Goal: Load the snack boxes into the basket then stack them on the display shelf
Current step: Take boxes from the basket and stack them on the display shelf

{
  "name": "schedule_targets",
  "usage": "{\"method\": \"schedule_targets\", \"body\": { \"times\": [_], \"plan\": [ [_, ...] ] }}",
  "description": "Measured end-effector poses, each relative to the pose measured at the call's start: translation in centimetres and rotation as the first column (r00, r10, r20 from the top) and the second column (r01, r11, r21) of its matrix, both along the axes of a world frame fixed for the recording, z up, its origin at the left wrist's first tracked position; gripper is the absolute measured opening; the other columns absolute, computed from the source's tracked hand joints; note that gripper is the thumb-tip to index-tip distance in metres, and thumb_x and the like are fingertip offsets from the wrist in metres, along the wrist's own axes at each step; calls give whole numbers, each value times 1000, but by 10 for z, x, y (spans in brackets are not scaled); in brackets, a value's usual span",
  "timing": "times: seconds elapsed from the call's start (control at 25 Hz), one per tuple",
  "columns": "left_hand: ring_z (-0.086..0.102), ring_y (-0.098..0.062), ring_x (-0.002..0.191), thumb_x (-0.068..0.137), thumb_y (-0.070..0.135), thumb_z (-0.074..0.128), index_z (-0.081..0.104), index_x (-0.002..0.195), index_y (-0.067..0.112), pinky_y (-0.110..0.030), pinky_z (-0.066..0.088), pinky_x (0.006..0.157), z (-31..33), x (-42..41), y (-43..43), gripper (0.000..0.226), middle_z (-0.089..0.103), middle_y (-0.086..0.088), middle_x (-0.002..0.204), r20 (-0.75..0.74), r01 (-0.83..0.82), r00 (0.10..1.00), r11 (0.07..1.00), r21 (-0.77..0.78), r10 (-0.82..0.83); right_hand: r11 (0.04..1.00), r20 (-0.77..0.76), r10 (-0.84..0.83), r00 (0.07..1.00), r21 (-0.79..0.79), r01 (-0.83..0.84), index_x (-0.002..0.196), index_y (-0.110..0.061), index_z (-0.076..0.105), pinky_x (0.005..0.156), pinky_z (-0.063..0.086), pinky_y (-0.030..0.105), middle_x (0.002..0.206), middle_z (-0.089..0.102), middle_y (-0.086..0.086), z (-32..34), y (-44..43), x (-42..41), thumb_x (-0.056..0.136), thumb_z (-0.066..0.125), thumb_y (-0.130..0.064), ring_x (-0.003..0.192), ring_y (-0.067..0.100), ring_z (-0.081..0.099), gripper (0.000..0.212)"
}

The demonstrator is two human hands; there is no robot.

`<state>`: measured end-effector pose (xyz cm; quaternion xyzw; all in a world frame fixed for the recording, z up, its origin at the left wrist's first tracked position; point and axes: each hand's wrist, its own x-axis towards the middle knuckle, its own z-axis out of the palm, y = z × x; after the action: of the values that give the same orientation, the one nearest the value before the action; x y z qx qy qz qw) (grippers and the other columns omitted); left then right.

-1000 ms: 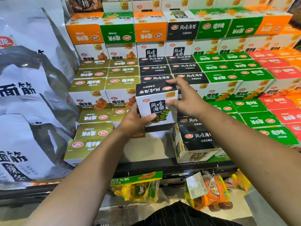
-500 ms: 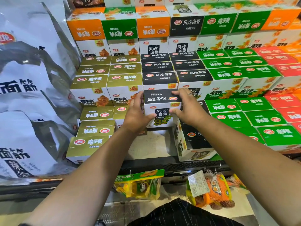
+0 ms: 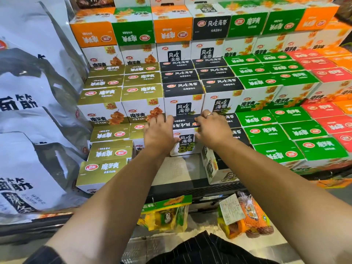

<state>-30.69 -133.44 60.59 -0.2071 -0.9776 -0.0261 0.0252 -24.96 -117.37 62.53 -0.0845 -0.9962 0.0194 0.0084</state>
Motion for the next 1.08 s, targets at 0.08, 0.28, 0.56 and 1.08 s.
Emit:
{"method": "schedule_targets", "body": {
  "times": [0.08, 0.28, 0.56, 1.08],
  "plan": [
    [39, -31, 128, 80, 58, 70, 39, 136, 21, -45, 36, 103, -4, 1, 1, 74, 42, -10, 138, -37, 9, 999, 999, -40, -10, 999, 86, -7, 996, 48, 3, 147, -22, 39, 116, 20, 45, 149, 38, 5, -3, -5, 3, 92, 54, -38, 139, 28, 32, 60],
    [39, -32, 127, 78, 60, 70, 40, 136, 22, -44, 35, 104, -7, -1, 1, 76, 42, -11, 138, -63, 36, 997, 998, -53, -39, 997, 218, -25, 976, 73, 9, 155, -22, 17, 118, 0, 55, 162, 17, 1, 0, -8, 14, 91, 54, -43, 150, 27, 4, 77],
    [28, -28, 142, 79, 60, 68, 32, 147, 22, -43, 15, 120, -3, 37, -36, 86, 34, -9, 152, -105, 100, 991, 988, 114, -88, 999, 97, -18, 995, 29, 16, 154, -29, 15, 118, -2, 56, 165, 3, 3, 7, -19, 52, 93, 55, -44, 151, 28, -3, 75],
    [40, -31, 138, 70, 59, 74, 39, 145, 20, -50, 28, 115, -22, 309, -139, 92, 44, -7, 149, -135, -377, 912, 921, 103, 388, 810, 40, 586, 810, -50, -584, 154, -29, 18, 114, 8, 62, 162, 13, 9, -21, -101, 193, 86, 58, -57, 149, 34, 6, 84]
  ]
}}
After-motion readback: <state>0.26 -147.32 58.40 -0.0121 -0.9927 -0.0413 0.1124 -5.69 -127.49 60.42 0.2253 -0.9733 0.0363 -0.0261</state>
